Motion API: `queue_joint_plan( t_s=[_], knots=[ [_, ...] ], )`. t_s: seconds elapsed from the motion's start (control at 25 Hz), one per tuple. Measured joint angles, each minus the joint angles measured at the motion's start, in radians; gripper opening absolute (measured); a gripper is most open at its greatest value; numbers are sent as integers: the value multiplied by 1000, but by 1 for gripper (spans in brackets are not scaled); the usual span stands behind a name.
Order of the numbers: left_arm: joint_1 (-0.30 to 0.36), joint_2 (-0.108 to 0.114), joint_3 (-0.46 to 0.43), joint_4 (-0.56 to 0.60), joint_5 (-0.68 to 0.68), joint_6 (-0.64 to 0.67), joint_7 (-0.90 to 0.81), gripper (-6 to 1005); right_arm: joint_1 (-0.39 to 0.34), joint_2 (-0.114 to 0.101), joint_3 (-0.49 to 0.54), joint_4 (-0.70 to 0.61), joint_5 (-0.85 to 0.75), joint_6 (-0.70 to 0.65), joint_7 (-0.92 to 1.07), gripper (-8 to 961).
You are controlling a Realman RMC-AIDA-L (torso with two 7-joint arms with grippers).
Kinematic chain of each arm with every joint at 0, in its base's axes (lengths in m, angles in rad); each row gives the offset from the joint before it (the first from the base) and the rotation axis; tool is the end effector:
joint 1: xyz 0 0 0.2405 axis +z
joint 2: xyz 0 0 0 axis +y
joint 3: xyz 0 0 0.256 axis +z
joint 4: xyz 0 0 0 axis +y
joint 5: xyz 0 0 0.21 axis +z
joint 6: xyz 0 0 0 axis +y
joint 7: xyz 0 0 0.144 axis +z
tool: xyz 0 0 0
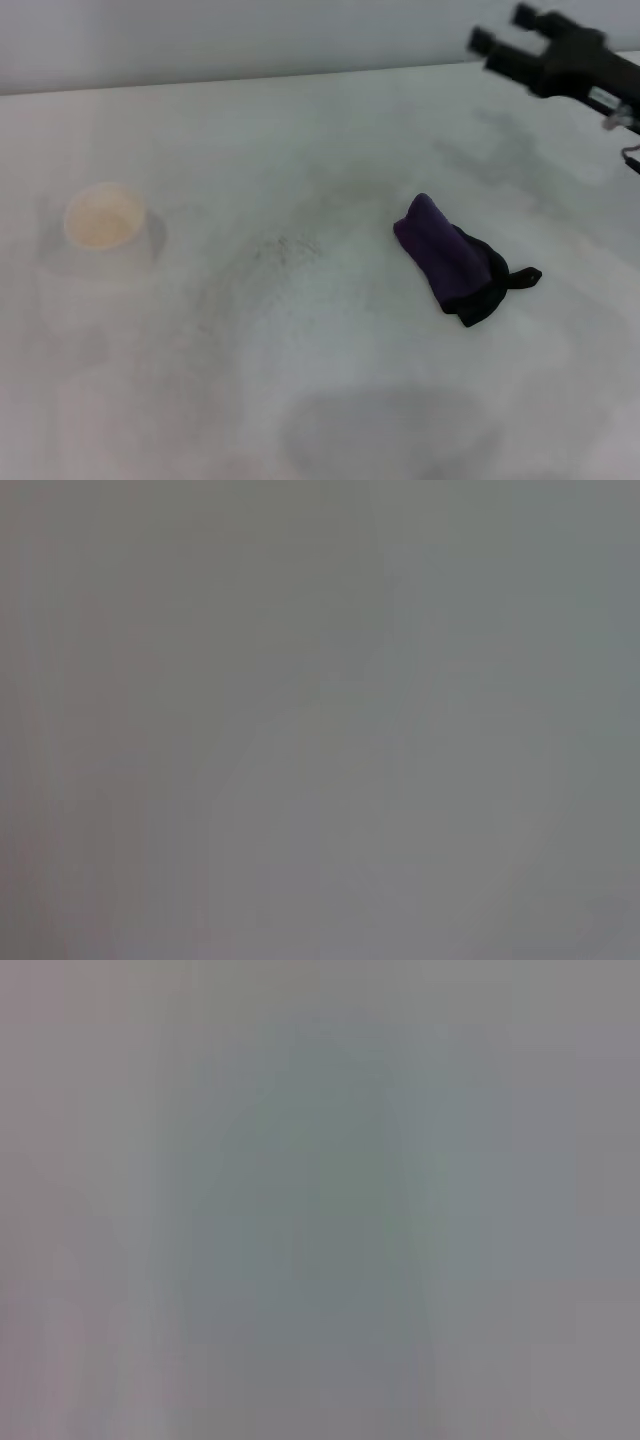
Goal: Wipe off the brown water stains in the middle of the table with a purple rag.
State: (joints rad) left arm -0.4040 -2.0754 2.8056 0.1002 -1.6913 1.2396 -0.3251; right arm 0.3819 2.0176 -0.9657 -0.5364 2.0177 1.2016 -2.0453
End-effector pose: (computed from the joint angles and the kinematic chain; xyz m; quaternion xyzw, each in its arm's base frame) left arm -0.3775 0.3036 0.0236 -0.5370 -0.3518 -0.3507 0.6818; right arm 0.2978 0.3567 0.0499 -0.7991 0.2444 0.3784 0.3982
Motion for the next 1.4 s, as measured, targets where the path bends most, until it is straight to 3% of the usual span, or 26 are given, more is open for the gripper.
queue_joint_plan(
  t_s=[0.16, 0.36, 0.4, 0.64, 0.96, 1.4],
  knots=[
    [-7, 0, 4, -17, 6, -1, 6, 876, 27, 6, 5, 261, 350, 3, -443, 819],
    [-13, 0, 8, -23, 9, -8, 7, 877, 58, 9, 26, 419, 545, -113, -728, 869],
    [-14, -1, 9, -22, 16, -10, 7, 878, 66, 8, 48, 424, 551, -195, -733, 869],
    [-14, -4, 9, -18, 51, -10, 12, 877, 104, 3, 56, 425, 550, -349, -728, 866],
    [-10, -8, 9, -13, 65, 18, 38, 880, 128, 7, 57, 429, 555, -416, -726, 866],
    [-28, -7, 2, 12, 68, 19, 87, 883, 145, 9, 58, 431, 558, -410, -725, 866]
  ],
)
